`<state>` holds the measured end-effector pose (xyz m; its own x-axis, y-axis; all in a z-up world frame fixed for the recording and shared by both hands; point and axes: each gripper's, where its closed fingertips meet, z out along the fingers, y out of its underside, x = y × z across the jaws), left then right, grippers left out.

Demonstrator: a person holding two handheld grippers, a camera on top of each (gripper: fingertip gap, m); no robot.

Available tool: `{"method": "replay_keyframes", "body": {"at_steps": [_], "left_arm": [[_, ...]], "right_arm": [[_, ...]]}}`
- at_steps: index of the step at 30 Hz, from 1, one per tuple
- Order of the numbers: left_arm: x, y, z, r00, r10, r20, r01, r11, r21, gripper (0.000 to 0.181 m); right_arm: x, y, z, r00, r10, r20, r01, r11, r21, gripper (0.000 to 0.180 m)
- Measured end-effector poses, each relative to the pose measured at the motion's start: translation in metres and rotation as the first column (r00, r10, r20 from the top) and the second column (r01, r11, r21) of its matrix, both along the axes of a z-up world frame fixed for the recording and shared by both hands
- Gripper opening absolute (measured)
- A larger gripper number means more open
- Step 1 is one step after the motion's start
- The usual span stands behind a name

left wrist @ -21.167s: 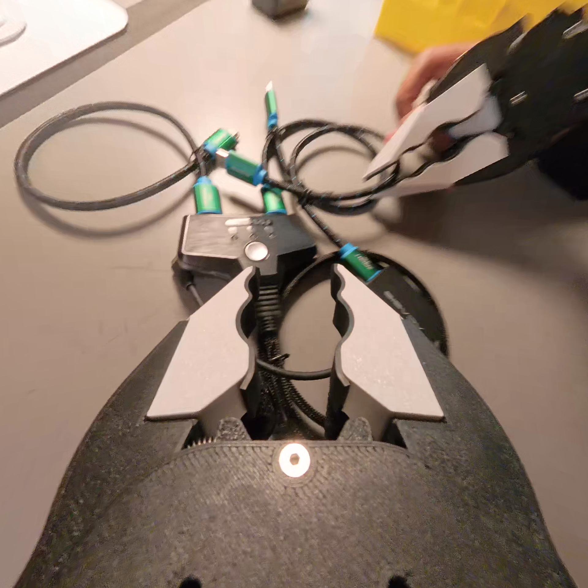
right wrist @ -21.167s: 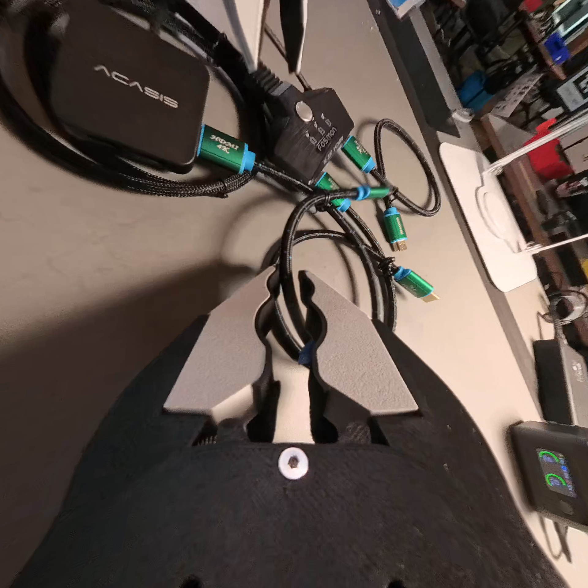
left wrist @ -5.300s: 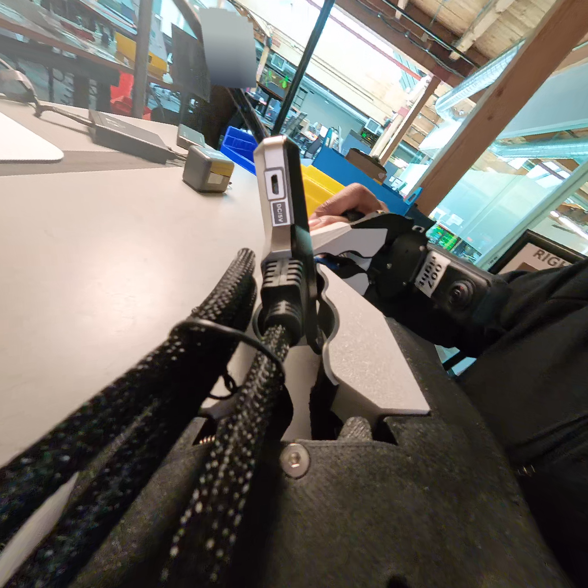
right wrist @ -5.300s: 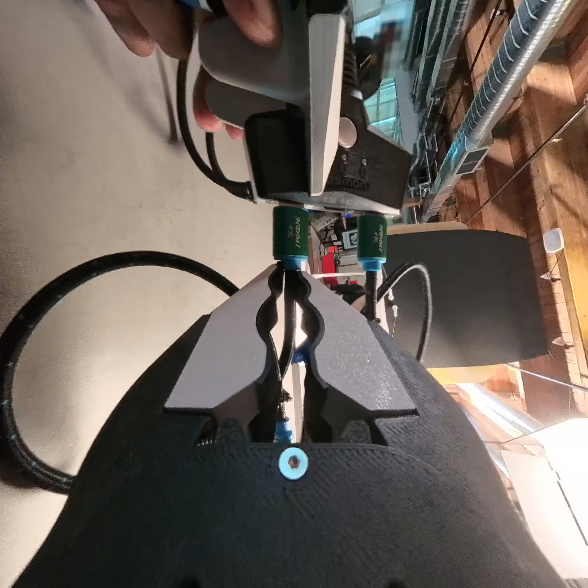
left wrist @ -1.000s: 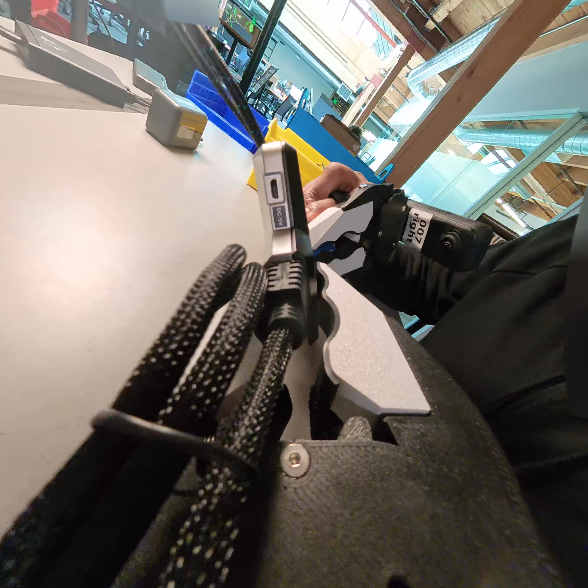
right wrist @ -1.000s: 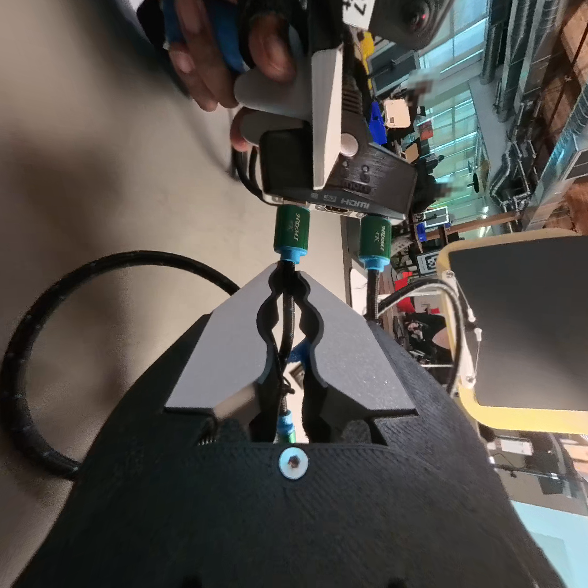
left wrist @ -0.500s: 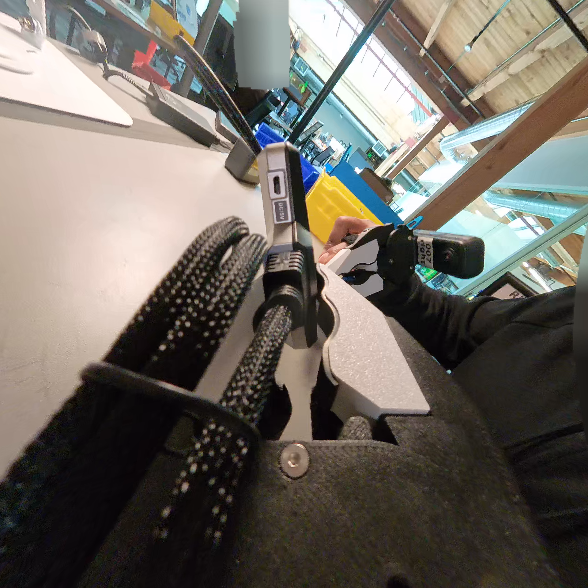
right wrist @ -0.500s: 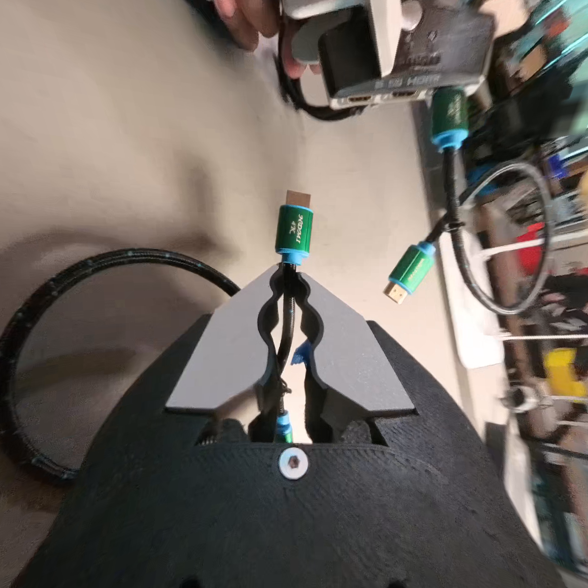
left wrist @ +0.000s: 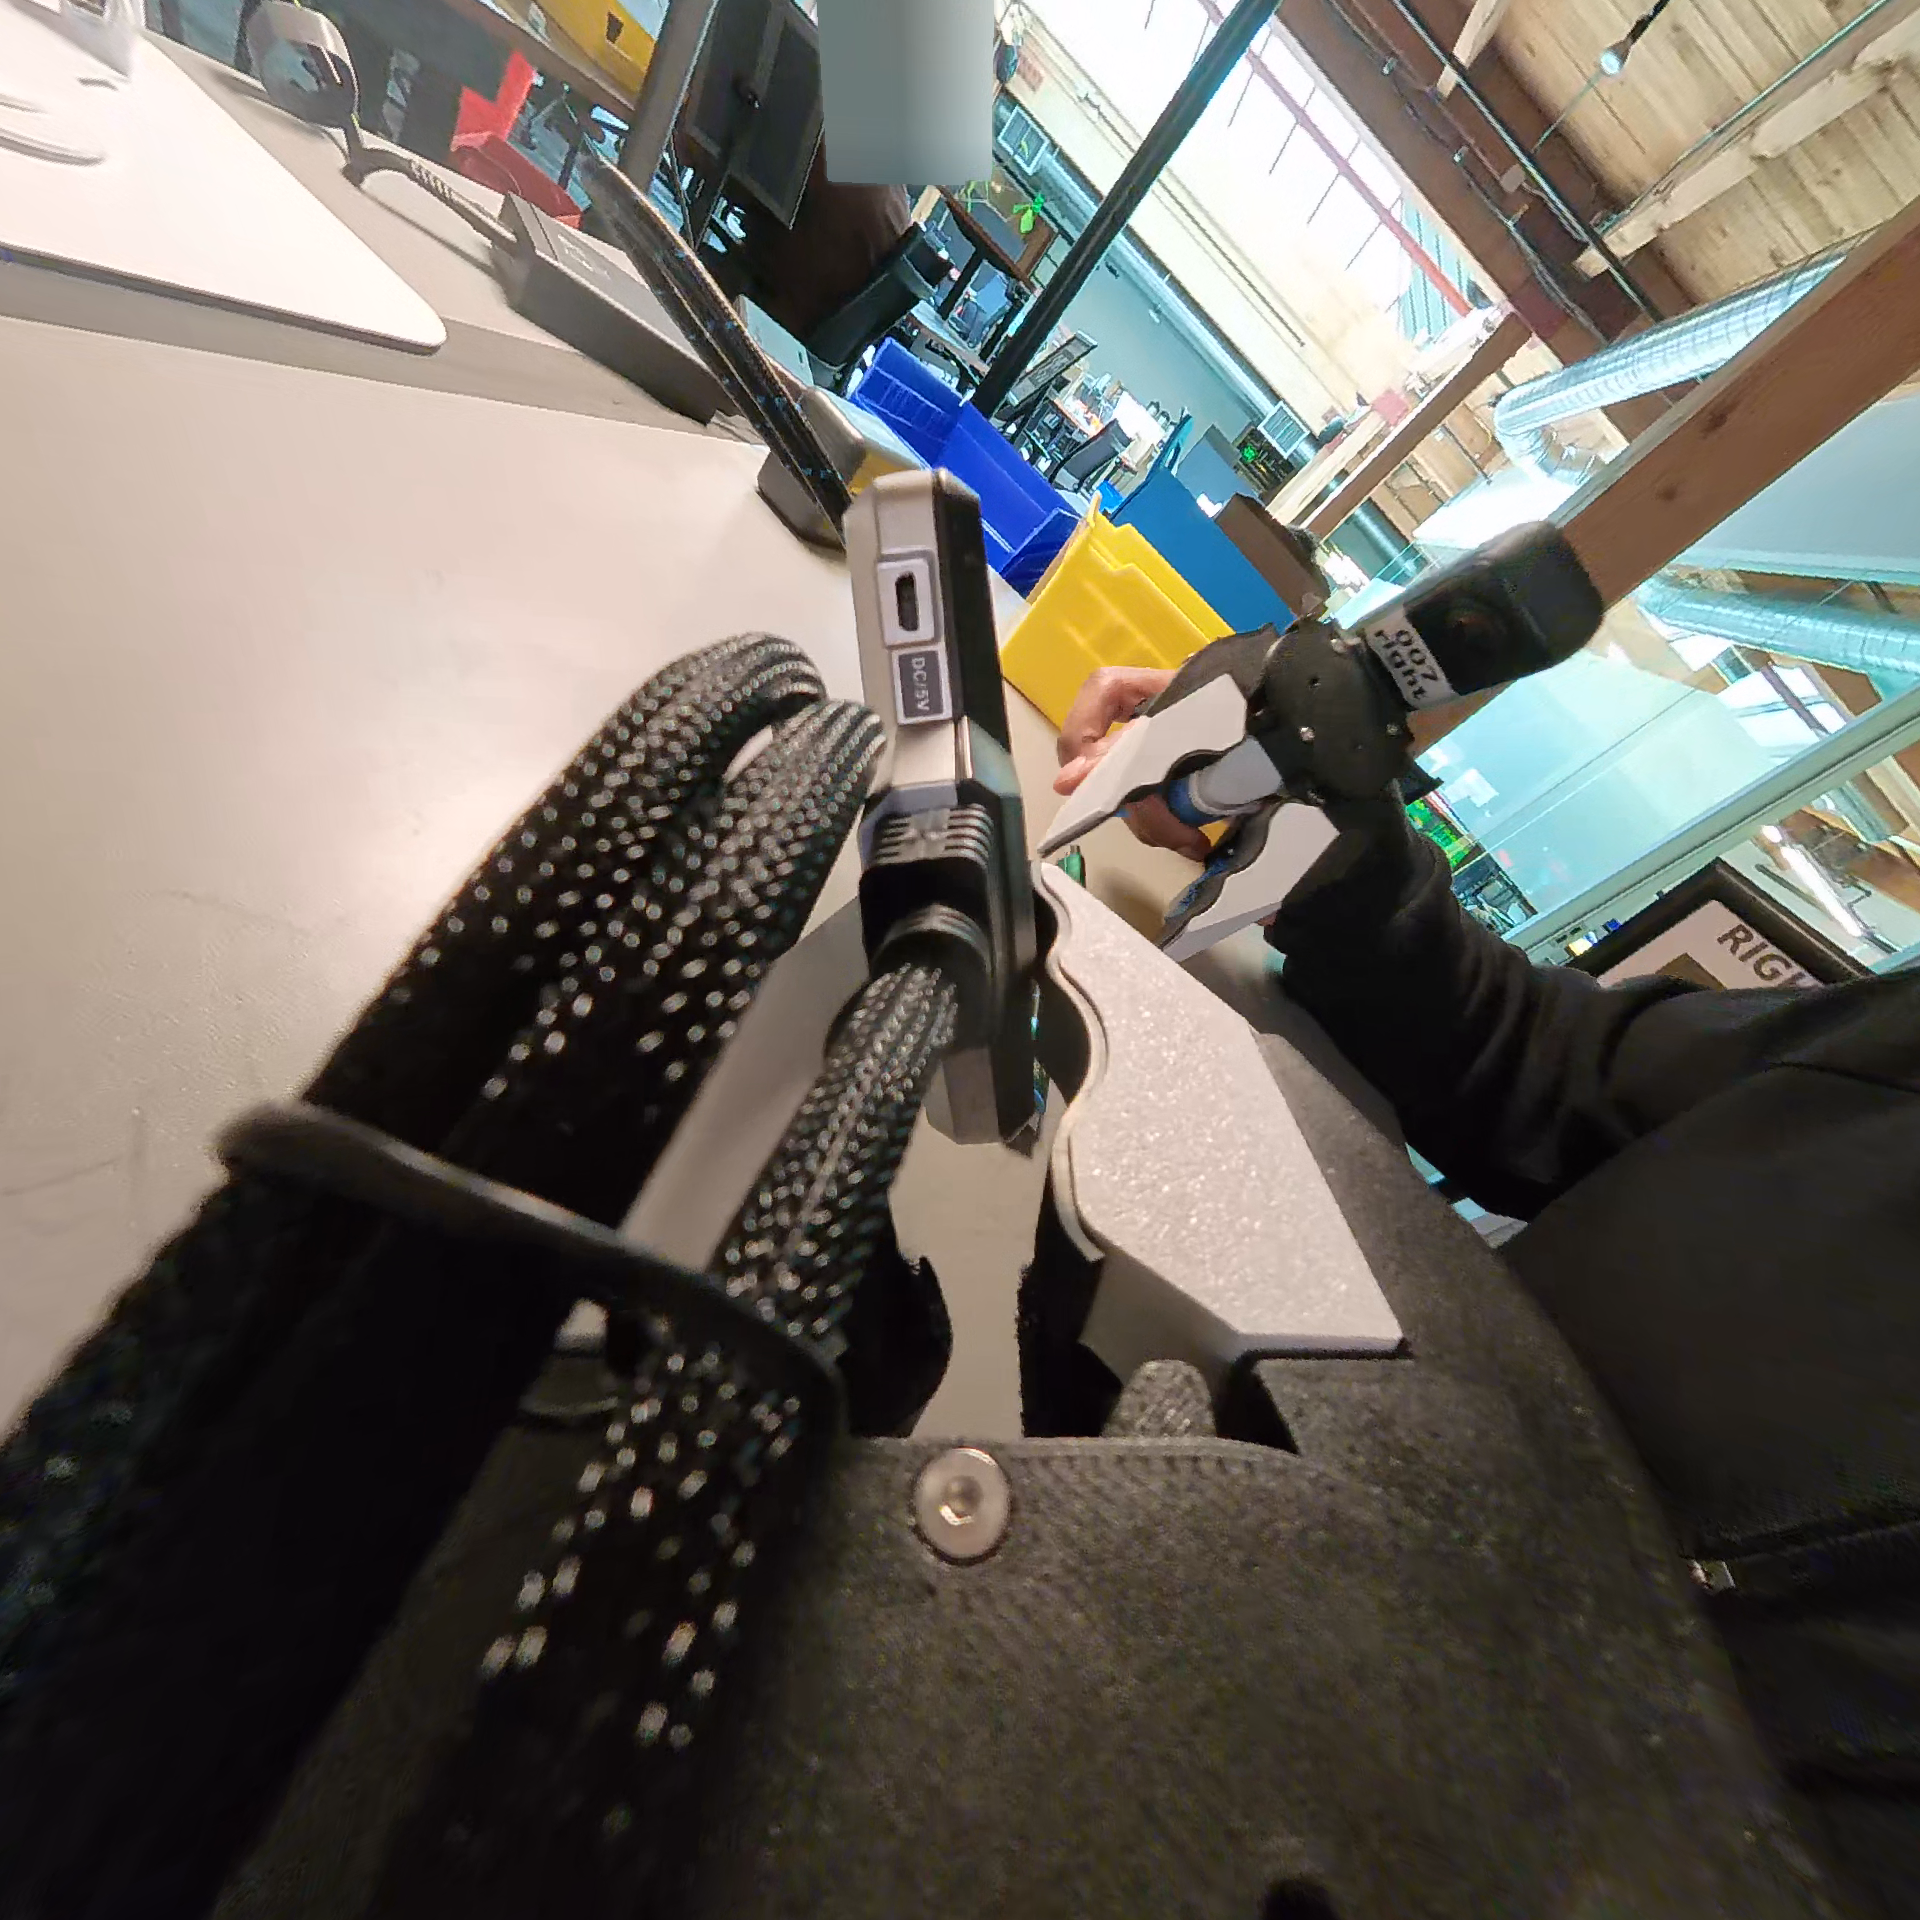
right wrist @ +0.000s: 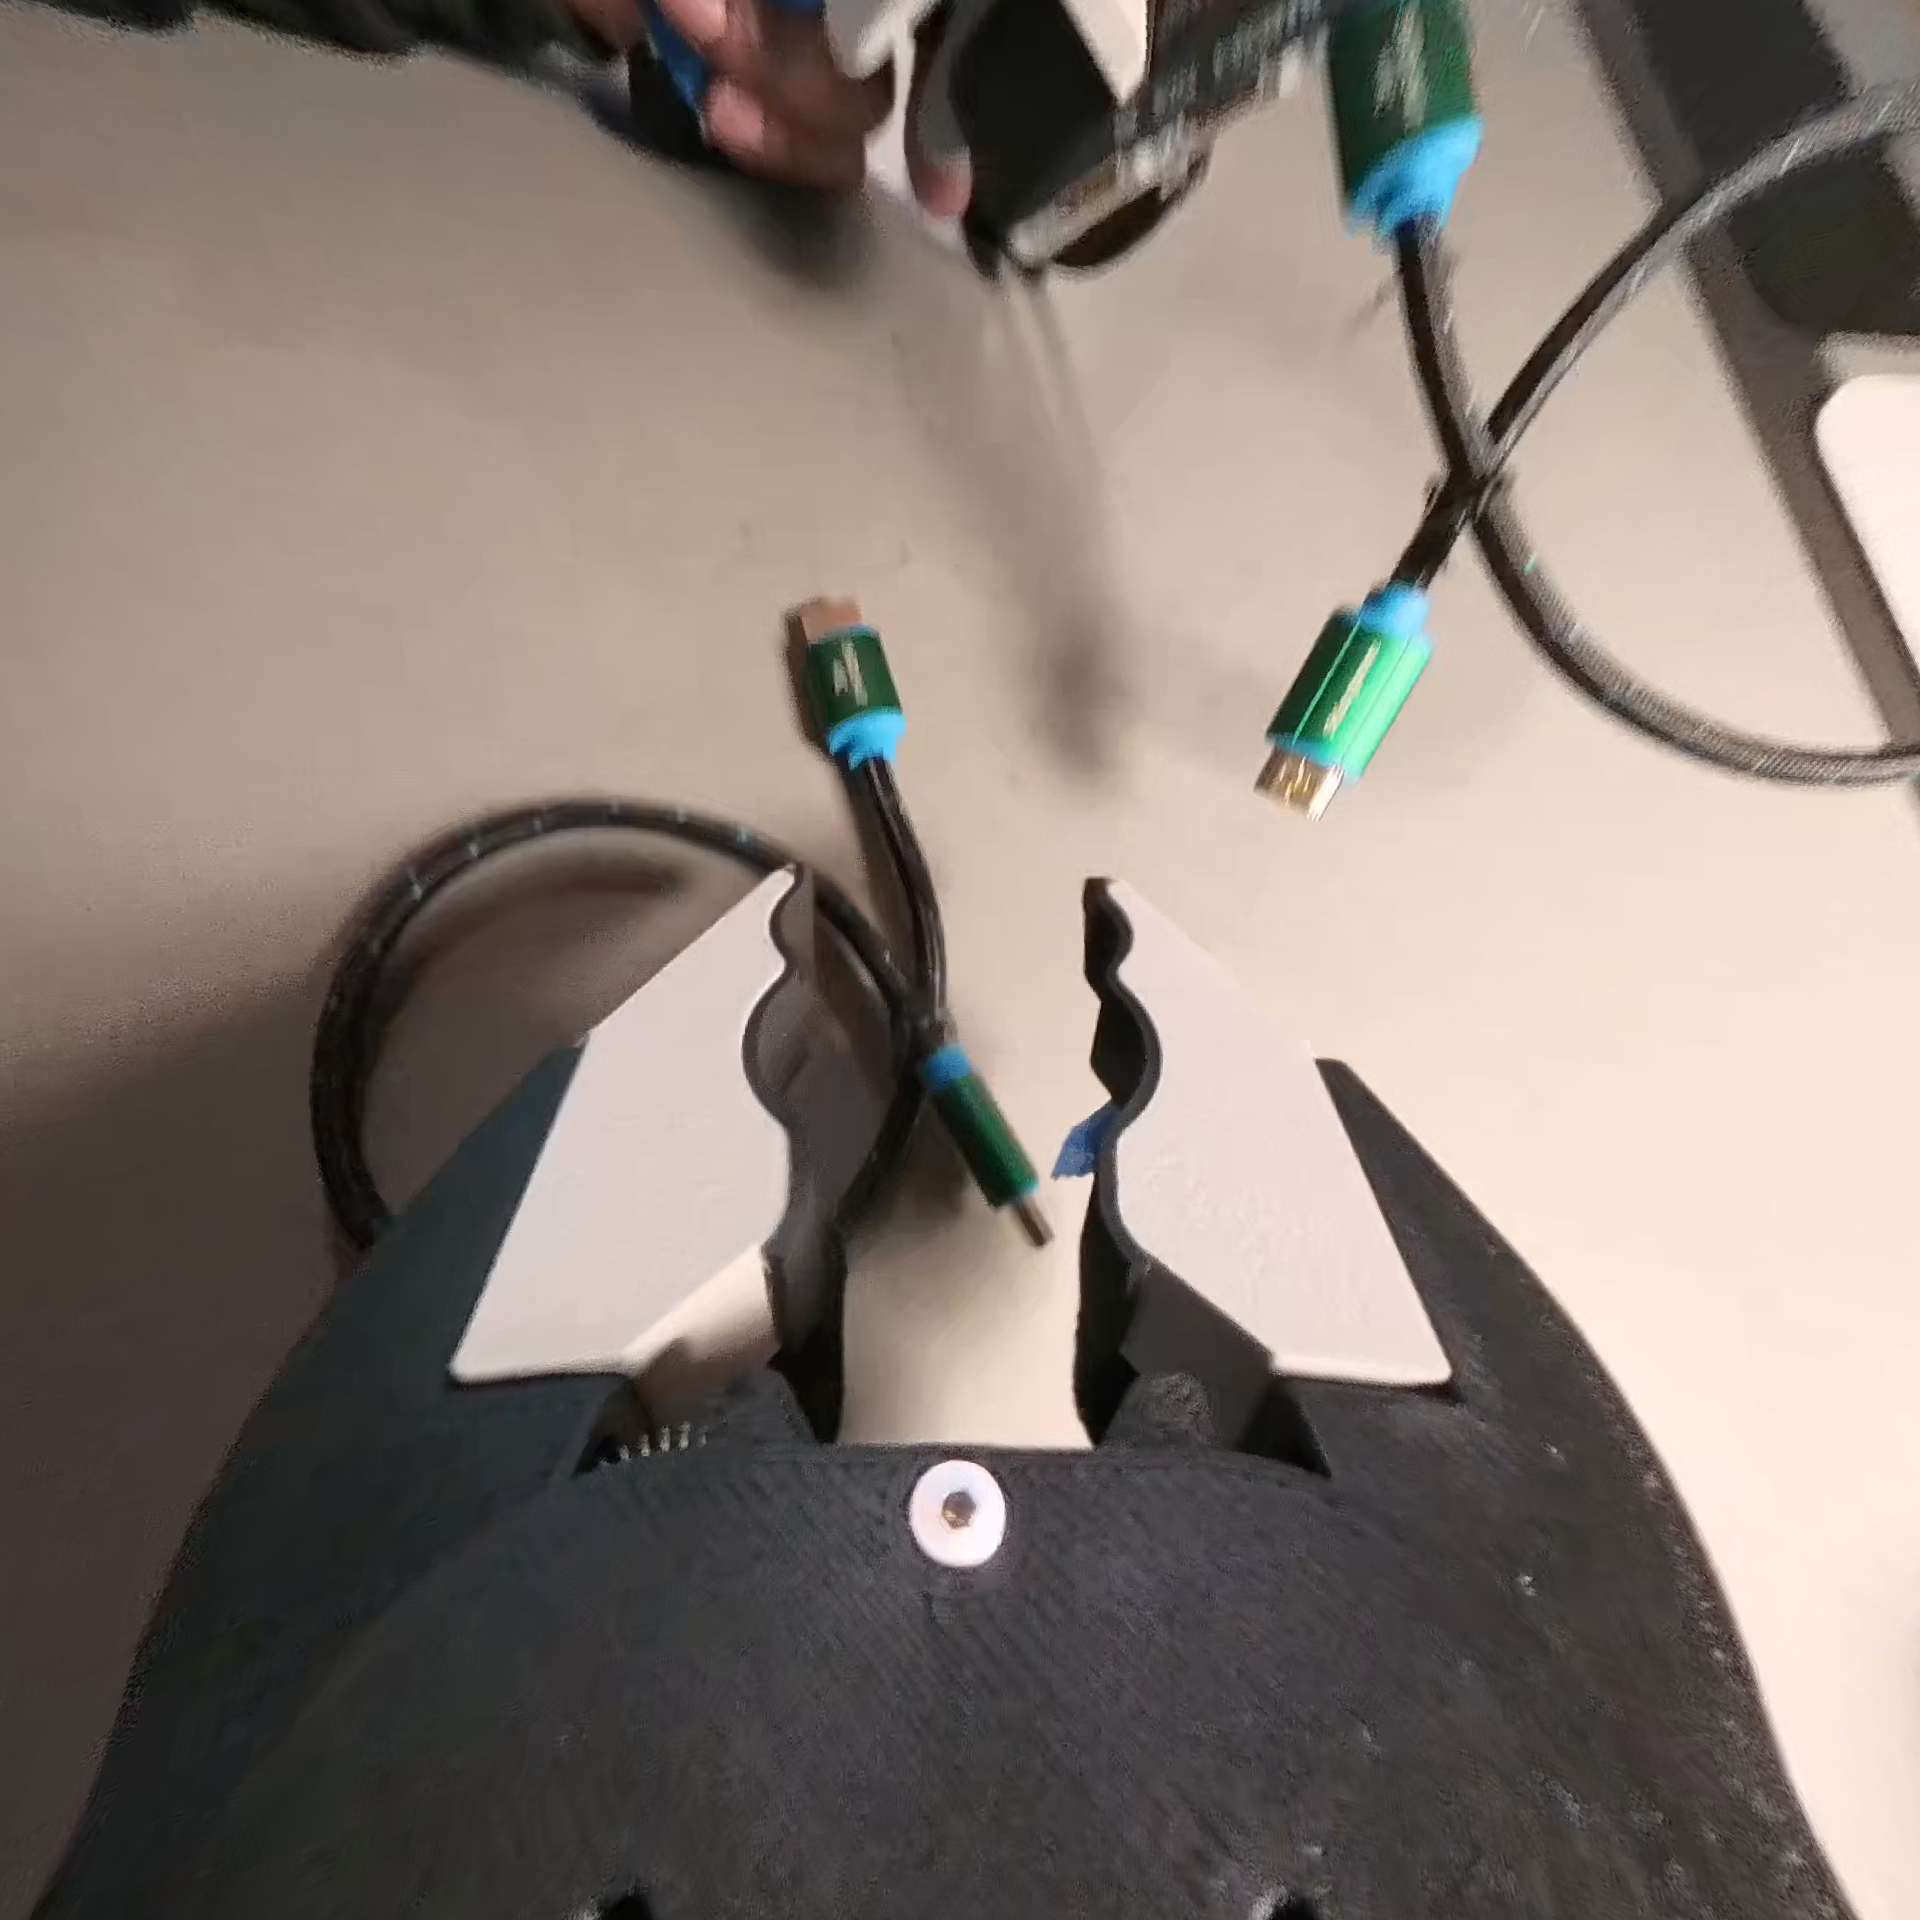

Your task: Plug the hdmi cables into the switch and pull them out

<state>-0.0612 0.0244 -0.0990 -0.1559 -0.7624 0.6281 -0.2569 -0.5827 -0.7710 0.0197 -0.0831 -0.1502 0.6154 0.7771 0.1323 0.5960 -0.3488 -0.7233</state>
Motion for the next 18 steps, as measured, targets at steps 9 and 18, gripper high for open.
{"method": "replay_keyframes", "body": {"at_steps": [9,18], "left_arm": [[-0.001,0.003,0.000,1.000,0.020,-0.003,-0.020,1.000,0.005,0.024],[-0.001,0.005,-0.002,0.999,0.042,-0.015,-0.042,0.999,0.014,0.019]], "right_arm": [[-0.001,-0.004,-0.024,0.991,-0.060,0.117,0.064,0.997,-0.036,0.012],[0.034,-0.083,0.121,0.929,-0.366,-0.055,0.357,0.845,0.397,0.011]]}}
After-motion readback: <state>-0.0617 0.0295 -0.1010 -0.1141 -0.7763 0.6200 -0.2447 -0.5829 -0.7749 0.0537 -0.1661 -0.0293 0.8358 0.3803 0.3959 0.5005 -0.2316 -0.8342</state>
